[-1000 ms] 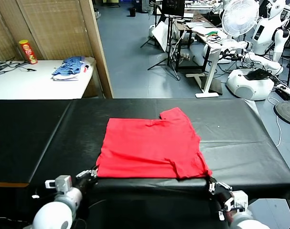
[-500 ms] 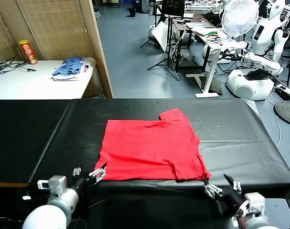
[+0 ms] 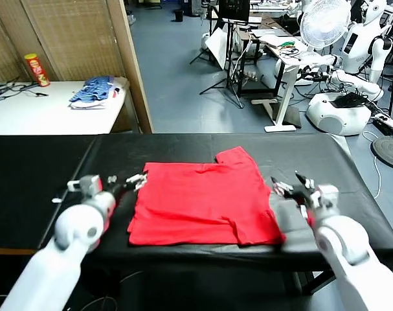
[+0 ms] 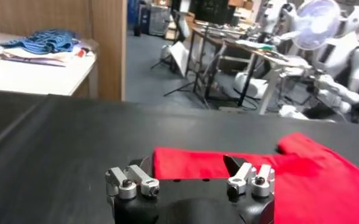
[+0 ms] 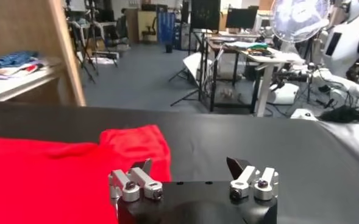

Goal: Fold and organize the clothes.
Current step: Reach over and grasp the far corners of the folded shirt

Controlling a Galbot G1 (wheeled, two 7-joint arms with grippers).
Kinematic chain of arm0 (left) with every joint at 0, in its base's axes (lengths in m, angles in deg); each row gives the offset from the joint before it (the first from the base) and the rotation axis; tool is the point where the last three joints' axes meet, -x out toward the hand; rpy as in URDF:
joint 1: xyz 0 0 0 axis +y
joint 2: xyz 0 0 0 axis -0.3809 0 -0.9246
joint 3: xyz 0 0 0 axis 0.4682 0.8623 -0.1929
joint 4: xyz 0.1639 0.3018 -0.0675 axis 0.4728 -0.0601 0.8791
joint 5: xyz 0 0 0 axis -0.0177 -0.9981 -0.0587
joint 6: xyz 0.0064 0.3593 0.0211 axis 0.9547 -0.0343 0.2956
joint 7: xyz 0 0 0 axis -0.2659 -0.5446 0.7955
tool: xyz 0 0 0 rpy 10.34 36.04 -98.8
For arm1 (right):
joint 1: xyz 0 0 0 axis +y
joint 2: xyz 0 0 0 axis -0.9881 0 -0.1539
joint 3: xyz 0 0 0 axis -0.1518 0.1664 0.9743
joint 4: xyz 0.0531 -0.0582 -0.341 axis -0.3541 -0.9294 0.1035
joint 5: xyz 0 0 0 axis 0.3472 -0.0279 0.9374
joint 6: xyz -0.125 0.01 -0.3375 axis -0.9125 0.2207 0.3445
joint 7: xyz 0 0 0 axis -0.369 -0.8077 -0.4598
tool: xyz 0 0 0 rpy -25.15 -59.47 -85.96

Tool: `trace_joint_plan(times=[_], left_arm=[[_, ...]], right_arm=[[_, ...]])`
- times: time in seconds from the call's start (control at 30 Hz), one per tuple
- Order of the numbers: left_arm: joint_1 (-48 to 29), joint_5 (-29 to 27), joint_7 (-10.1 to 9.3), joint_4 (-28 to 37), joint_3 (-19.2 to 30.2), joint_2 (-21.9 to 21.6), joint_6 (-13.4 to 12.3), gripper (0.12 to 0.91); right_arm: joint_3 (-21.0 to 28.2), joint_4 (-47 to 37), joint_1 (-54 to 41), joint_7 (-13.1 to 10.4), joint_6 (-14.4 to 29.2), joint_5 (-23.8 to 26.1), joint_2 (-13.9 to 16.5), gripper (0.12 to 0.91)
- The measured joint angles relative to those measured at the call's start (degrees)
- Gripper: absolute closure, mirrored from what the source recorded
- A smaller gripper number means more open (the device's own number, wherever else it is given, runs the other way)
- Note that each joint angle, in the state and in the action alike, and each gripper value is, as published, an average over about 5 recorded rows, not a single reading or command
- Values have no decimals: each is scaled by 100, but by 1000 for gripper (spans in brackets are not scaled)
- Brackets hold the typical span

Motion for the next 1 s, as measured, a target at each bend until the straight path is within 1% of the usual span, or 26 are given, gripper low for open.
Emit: trace_joint_plan(times=[0.13, 0.23, 0.33, 0.5, 0.7, 0.8, 0.9, 0.93, 1.0], left_arm=[[-600, -114, 102, 719, 369, 89, 195, 232], [-961, -114, 189, 1228, 593, 188, 288, 232], [-1243, -81, 240, 1671, 737, 272, 346, 232], [-1542, -137, 362, 2188, 916, 337, 408, 232], [-1733, -208, 489, 2536, 1016, 417, 413, 232], [-1765, -295, 588, 2655, 1040, 437, 387, 232], [-1770, -358, 726, 2740, 1045, 445, 337, 252], [-1763, -376, 792, 2756, 1044, 445, 314, 279], [-1737, -430, 944, 2768, 1044, 444, 259, 365]], right_arm=[[438, -780, -684, 70, -32, -74, -152, 227], [636, -1268, -1063, 136, -121, -64, -281, 227], [732, -1669, -1314, 249, -155, 38, -430, 227], [816, -2186, -1511, 419, -36, 340, -713, 227], [808, -2495, -1527, 470, -22, 401, -985, 235], [794, -2550, -1517, 478, -17, 403, -1044, 301], [777, -2581, -1503, 489, -9, 404, -1084, 412], [772, -2591, -1497, 494, -8, 404, -1099, 467], [757, -2609, -1484, 501, -6, 404, -1135, 561]])
